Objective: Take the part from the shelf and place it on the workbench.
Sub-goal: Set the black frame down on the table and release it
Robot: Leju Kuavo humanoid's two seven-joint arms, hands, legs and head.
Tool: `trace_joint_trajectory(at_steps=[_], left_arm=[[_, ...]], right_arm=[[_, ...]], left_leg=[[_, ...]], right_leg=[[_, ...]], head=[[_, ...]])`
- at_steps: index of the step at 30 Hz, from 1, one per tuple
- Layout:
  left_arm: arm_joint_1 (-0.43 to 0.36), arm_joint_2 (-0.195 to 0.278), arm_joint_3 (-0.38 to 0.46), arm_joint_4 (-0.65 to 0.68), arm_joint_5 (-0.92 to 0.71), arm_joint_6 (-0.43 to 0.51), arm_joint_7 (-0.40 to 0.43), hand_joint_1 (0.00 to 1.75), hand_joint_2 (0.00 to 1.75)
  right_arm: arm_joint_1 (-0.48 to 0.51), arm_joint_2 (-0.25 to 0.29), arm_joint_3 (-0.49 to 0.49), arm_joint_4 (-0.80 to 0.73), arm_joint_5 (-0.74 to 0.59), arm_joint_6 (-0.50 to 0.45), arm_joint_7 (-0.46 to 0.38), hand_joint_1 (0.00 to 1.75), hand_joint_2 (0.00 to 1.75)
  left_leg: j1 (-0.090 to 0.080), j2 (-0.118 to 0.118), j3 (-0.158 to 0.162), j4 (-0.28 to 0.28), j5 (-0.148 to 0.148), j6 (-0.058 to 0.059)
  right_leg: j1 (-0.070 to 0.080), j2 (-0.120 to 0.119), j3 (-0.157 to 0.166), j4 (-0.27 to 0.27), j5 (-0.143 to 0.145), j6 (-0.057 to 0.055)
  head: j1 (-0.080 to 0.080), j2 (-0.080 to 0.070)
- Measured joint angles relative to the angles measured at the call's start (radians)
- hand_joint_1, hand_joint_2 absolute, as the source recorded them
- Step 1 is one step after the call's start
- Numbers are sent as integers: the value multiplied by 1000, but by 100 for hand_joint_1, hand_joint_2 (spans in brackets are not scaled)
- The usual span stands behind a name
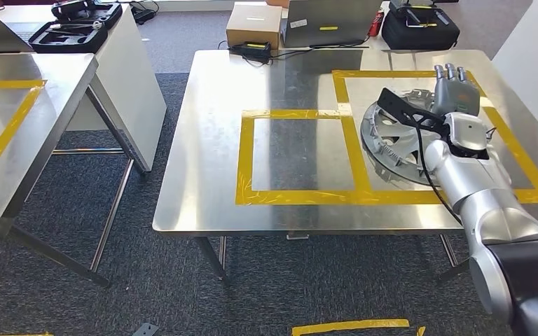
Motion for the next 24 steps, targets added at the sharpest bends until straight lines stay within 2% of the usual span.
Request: trace_joint_trajectory(at_steps=[3, 9, 13, 17, 20, 22, 24], left_arm=[[0, 0, 0, 0, -6, -5, 1, 0, 0], [-1, -1, 0, 0, -11, -5, 11, 0, 0], [0, -1, 1, 0, -15, -7, 15, 0, 0], [1, -1, 10, 0, -19, -9, 17, 0, 0], [2, -1, 15, 0, -21, -9, 17, 0, 0], [1, -2, 17, 0, -21, -9, 17, 0, 0], [1, -3, 17, 0, -21, -9, 17, 0, 0]], right_arm=[[-1, 0, -2, -1, -15, -7, -6, 0, 175], [-3, 0, -39, -17, -97, -4, -75, 0, 175], [-3, 0, -77, -38, -202, 2, -176, 0, 0], [-4, 0, -134, -91, -327, 23, -284, 0, 0], [-5, 0, -157, -118, -345, 22, -296, 0, 0], [-7, -1, -162, -136, -349, 14, -297, 0, 0], [-14, -2, -163, -146, -349, 8, -292, 0, 0]], left_leg=[[0, 0, 0, 0, 0, 0], [0, 0, 0, 0, 0, 0], [-1, 0, 0, 1, -1, 1], [-4, 0, -1, 6, -3, 5], [-6, 1, -1, 9, -3, 10], [-2, 4, 4, -1, 7, 17], [5, 10, 9, -16, 21, 26]], right_leg=[[0, 0, 0, 0, 0, 0], [0, 0, 1, 0, 0, 0], [-1, 0, 1, -1, 0, 1], [-4, 0, 2, -2, 1, 4], [-6, 0, 5, -4, 4, 10], [-5, 2, 7, -5, 5, 18], [-3, 1, -8, 34, -29, 24]], head=[[0, 0], [0, 0], [0, 0], [0, 0], [0, 0], [0, 0], [3, 0]])
